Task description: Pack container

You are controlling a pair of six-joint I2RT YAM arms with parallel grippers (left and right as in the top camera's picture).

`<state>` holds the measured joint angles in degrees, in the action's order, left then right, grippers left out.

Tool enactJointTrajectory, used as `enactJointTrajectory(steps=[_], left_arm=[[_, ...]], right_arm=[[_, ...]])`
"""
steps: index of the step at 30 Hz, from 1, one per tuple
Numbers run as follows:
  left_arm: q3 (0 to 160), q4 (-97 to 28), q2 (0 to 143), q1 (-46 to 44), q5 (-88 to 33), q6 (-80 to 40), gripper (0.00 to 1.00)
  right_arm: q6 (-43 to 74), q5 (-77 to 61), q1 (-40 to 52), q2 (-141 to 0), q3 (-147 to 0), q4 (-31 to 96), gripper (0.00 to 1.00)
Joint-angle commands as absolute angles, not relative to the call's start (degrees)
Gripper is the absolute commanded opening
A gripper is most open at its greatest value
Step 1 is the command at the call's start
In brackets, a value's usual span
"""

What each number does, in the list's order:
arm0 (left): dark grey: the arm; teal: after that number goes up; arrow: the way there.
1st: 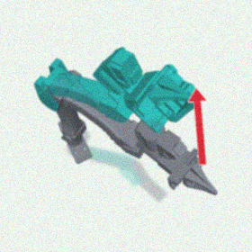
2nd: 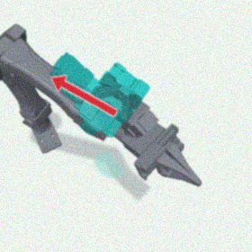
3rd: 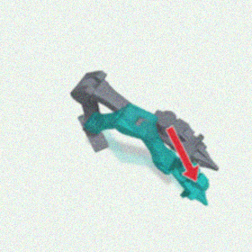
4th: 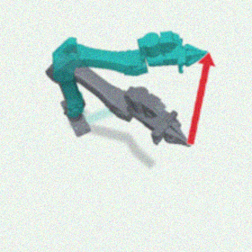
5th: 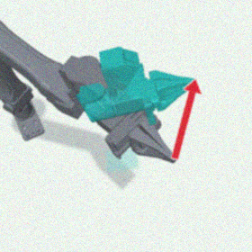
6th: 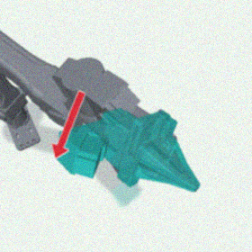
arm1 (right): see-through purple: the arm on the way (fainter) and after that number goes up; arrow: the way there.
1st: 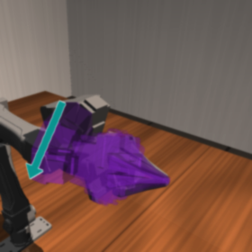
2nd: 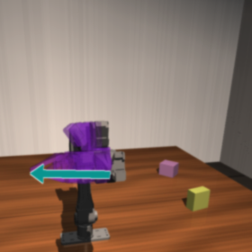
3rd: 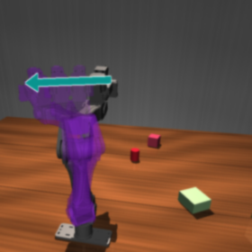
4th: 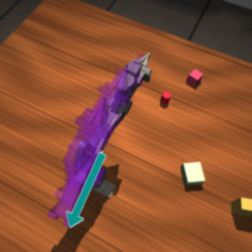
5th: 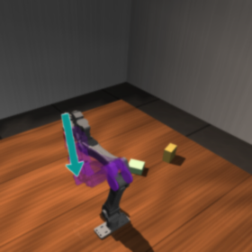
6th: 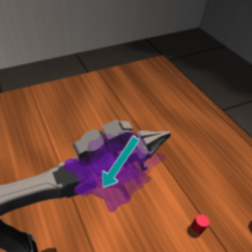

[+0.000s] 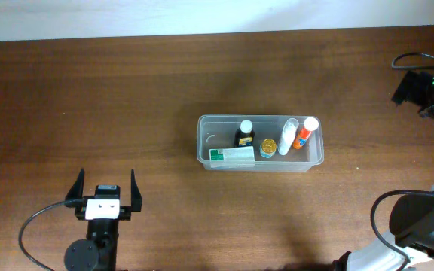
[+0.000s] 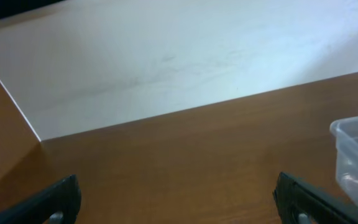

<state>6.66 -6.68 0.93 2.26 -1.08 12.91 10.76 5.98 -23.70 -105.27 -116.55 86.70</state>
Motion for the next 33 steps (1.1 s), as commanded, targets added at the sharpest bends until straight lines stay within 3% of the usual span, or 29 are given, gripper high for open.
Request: enactJointTrajectory(steps=[1, 8, 33], left_arm=[[5.23, -6.35, 0.27, 3.05, -1.15, 13.82, 1.00], [0.45, -0.62, 0.27, 4.03, -1.58, 13.78, 1.00], [0.54, -4.54, 0.40, 4.03, -2.61, 13.78, 1.00]], right_arm=[[11.44, 5.85, -24.03, -105.49, -116.53, 86.56, 0.98], [11.44, 5.82, -24.03, -105.49, -116.53, 86.59, 0.98], [11.44, 5.82, -24.03, -105.49, -116.53, 86.56, 0.98]])
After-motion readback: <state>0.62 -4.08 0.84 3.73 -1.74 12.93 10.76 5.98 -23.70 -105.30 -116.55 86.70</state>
